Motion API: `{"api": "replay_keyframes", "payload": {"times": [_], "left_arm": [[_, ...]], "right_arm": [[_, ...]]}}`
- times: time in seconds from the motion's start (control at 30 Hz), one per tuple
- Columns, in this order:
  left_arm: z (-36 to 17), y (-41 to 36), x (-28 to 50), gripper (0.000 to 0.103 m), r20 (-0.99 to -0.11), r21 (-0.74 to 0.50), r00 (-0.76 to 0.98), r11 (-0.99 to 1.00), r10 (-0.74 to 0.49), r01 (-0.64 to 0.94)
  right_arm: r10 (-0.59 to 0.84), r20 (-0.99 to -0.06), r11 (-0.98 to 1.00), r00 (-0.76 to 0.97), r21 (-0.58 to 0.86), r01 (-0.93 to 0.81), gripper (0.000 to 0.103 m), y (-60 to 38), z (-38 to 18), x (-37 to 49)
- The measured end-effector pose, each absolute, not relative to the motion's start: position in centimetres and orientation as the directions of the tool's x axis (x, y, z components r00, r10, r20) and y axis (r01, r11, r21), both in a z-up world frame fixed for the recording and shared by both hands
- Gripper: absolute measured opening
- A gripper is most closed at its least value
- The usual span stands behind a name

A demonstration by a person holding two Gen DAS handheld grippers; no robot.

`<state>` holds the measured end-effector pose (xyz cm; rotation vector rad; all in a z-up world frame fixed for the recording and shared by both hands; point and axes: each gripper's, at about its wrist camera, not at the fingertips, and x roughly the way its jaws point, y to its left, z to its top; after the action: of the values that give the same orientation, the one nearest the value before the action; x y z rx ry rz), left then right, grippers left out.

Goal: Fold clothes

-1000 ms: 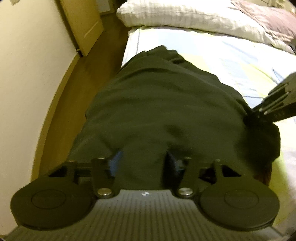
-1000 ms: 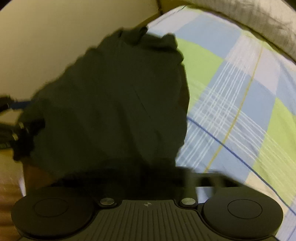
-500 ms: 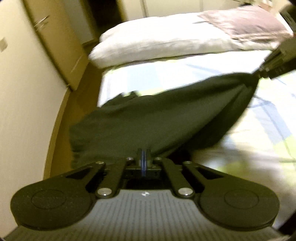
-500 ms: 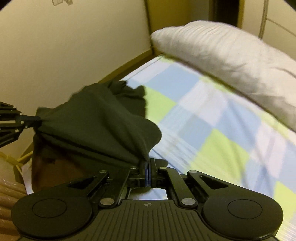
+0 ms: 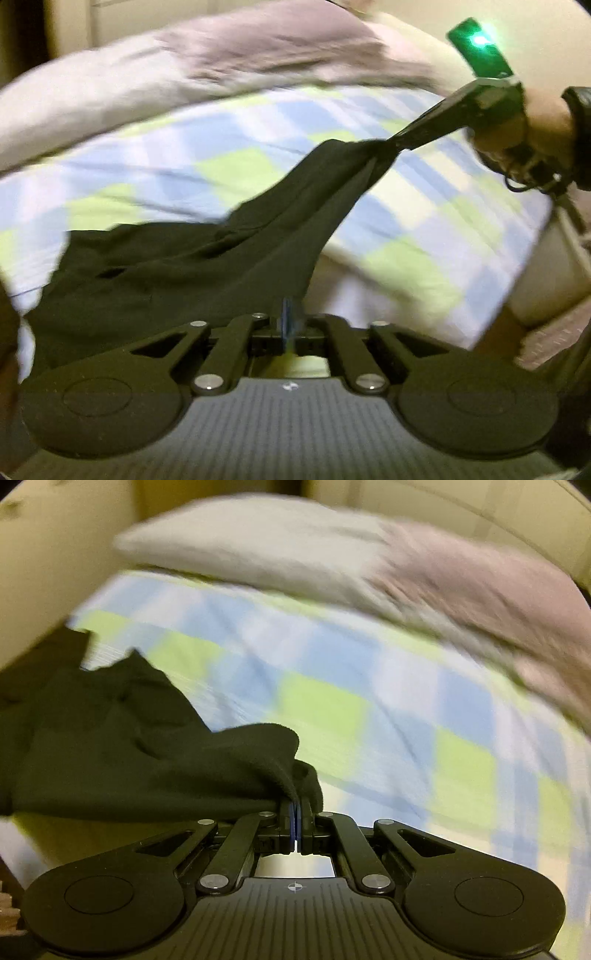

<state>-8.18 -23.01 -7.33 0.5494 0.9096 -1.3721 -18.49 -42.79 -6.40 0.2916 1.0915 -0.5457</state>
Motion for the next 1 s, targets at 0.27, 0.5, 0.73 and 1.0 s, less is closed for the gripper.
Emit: {"api": "replay_keyframes", "payload": {"times": [0.27,0.5,0.73,1.0], "left_arm": [[-10.6,-24.4,-5.3,0.065,-0.884,-0.029,0.053,0.167,-0.464,0.986],[-15.3,-23.3,4.4,0.068,-0.907,0.176,0.201,0.102,-0.37,0.979],[-19.9,-24.5,10.4,0.075,-0.913,0.189,0.141,-0.091,-0.384,0.978],[-20.7,-23.2,11.0,0.003,-0.941,0.058,-0.029,-0.244,-0.337,0.968]], "right_arm": [[-0.297,-0.919,0.707,0.259,-0.029,0.707,0.086,-43.8,-8.6,-26.4],[-0.142,-0.935,0.74,0.326,0.119,0.662,0.086,-38.0,-11.1,-21.3],[-0.098,-0.946,0.725,0.307,0.143,0.674,0.086,-33.9,-12.9,-16.4],[-0.095,-0.955,0.679,0.281,0.144,0.72,0.086,-31.9,-14.5,-12.5]]}}
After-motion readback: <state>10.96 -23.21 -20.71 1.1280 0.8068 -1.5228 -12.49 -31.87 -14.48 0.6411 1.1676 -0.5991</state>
